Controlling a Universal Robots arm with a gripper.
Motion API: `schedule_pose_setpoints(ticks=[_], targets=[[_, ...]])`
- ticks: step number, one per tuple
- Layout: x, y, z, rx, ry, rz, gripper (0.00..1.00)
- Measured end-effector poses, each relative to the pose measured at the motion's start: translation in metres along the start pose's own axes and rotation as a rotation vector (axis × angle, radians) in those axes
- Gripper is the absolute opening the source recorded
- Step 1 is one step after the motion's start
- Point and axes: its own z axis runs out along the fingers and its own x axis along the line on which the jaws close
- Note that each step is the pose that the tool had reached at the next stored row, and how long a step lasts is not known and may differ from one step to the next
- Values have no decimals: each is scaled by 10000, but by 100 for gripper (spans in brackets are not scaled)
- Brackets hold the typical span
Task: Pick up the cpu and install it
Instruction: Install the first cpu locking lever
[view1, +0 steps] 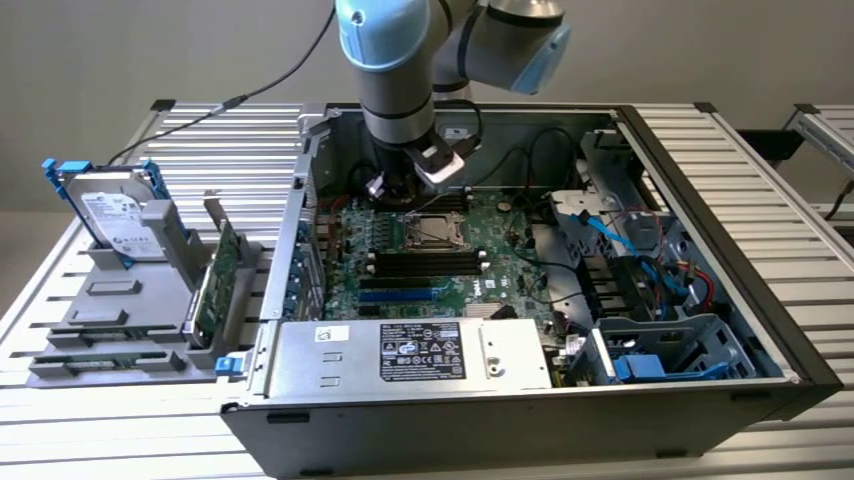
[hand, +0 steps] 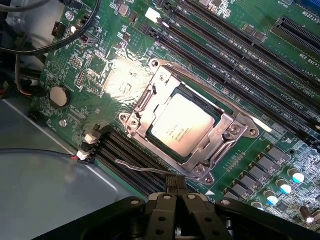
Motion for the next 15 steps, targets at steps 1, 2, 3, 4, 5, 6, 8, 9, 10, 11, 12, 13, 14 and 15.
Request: schedule_pose_setpoints(ticks=[1,2,3,4,5,6,8,9,10,11,12,13,14,15], targets=[[-1,0,3,1,1,-18,11],[-2,1,5,4,2,-37,11],[-3,1,8,8,1,-58,11],[-3,2,9,12,-1,-83,11],[-1,3,11,18,-3,-114,11],[1,5,13,24,-5,-144,11],[10,11,17,39,-8,-202,11],[16,15,19,46,-11,-228,11],[23,20,20,52,-16,-251,11],[29,25,21,57,-20,-273,11],[35,29,23,62,-23,-289,11],[41,34,25,64,-24,-300,11],[48,39,27,66,-23,-308,11],[54,43,29,66,-24,-313,11]])
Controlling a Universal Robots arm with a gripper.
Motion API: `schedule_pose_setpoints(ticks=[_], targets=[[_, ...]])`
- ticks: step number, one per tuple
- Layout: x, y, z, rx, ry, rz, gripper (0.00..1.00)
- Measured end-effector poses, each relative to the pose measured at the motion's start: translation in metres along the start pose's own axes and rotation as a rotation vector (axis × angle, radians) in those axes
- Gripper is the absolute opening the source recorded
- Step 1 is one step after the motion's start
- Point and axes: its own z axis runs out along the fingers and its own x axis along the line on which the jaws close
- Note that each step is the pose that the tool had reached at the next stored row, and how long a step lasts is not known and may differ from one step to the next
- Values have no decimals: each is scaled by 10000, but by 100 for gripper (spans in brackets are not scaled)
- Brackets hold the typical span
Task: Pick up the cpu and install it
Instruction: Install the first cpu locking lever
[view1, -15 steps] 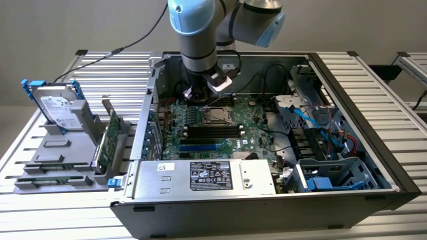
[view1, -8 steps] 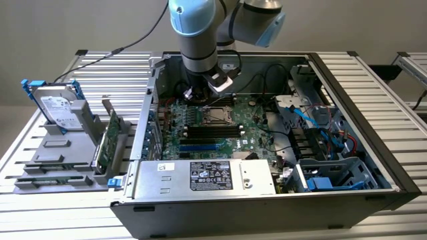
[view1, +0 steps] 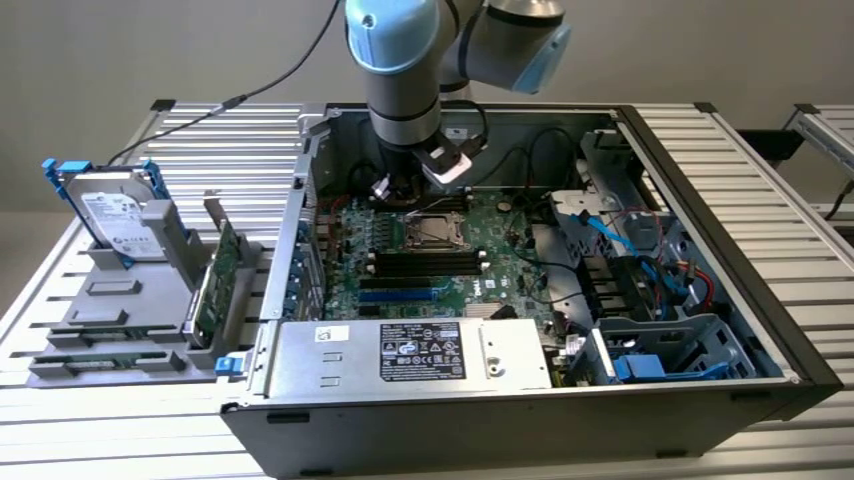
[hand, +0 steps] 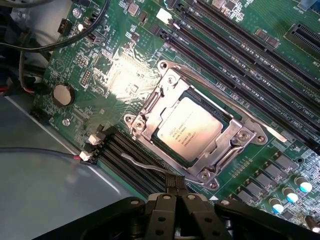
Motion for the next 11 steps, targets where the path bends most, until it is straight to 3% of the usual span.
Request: schedule_pose_setpoints(ticks=[11], targets=[[40,34,17,2,6,-45,11]])
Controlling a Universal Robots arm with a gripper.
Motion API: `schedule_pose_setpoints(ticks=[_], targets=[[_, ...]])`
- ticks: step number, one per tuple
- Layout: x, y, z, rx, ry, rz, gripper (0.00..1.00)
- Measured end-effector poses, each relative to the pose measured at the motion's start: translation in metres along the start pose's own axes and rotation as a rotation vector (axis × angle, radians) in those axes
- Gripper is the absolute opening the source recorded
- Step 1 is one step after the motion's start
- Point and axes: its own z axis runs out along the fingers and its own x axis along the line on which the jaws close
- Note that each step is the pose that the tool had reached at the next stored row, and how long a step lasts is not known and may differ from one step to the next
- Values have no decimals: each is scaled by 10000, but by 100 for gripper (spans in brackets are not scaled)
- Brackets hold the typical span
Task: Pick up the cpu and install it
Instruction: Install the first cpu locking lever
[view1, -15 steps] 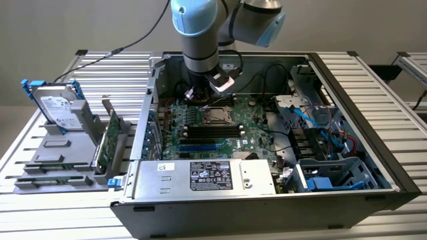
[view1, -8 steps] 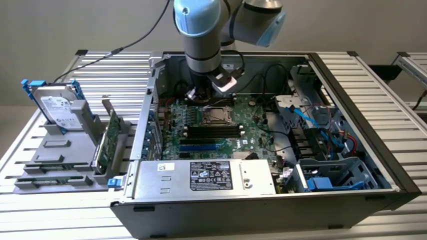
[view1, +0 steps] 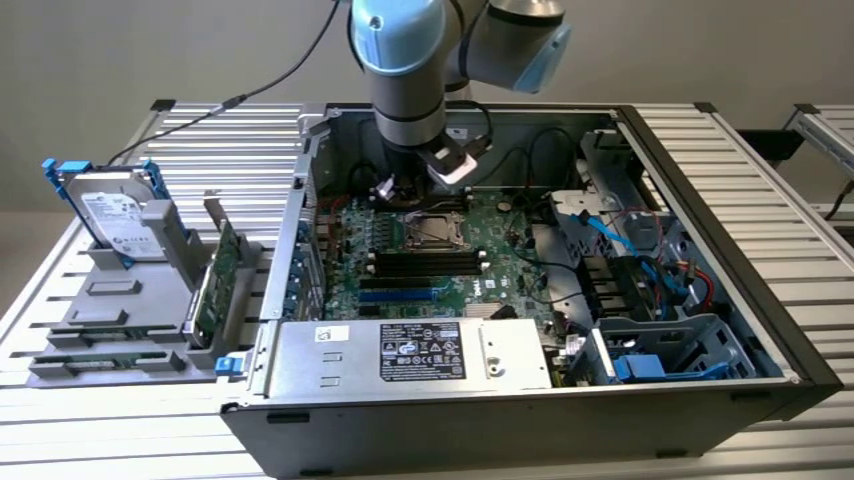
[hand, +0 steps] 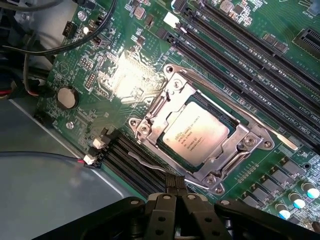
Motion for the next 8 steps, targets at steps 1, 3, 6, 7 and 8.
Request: schedule_pose_setpoints(ticks=[1,3,6,7,8], targets=[[3,3,2,-1,1,-3,11],[9,8,6,-3,3,-5,11],[16,16,13,-5,8,-7,11],[17,18,17,-6,10,-7,11],[19,20,20,-6,10,-7,11]])
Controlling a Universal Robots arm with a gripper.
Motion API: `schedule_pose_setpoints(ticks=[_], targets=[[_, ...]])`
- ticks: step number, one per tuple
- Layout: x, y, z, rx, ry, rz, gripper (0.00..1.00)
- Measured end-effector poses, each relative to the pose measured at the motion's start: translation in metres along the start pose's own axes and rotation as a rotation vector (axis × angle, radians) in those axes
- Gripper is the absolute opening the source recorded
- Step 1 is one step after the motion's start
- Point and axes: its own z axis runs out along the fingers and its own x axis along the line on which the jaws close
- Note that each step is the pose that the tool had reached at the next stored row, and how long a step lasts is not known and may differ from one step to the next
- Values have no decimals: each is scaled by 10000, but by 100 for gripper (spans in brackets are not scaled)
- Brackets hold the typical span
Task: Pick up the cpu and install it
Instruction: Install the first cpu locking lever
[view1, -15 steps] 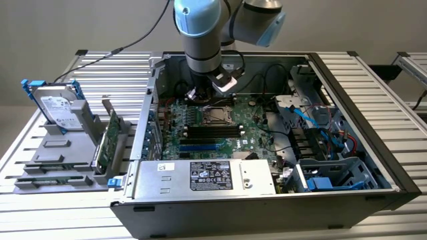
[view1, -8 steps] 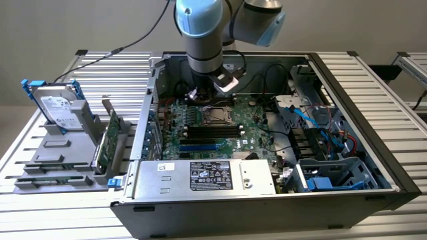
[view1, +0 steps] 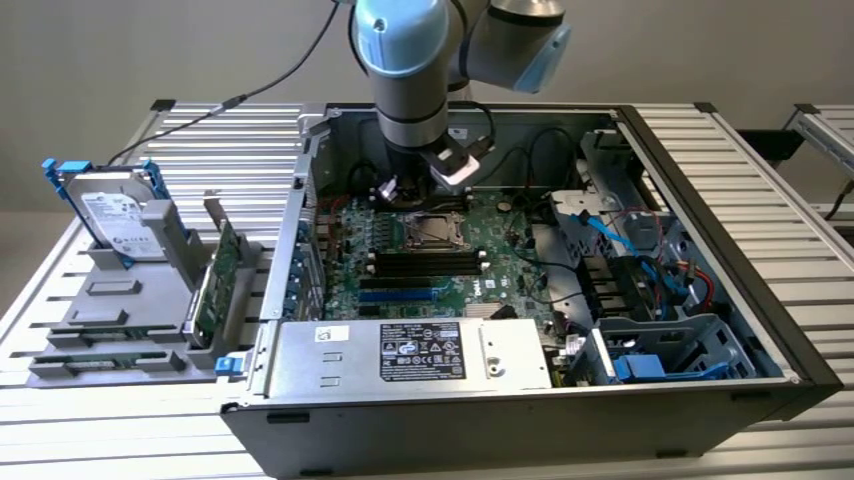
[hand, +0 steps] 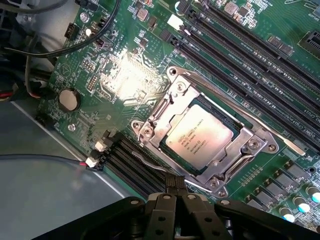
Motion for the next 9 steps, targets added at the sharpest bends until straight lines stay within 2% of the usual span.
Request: schedule_pose_setpoints(ticks=[9], targets=[[11,22,37,-1,1,0,11]])
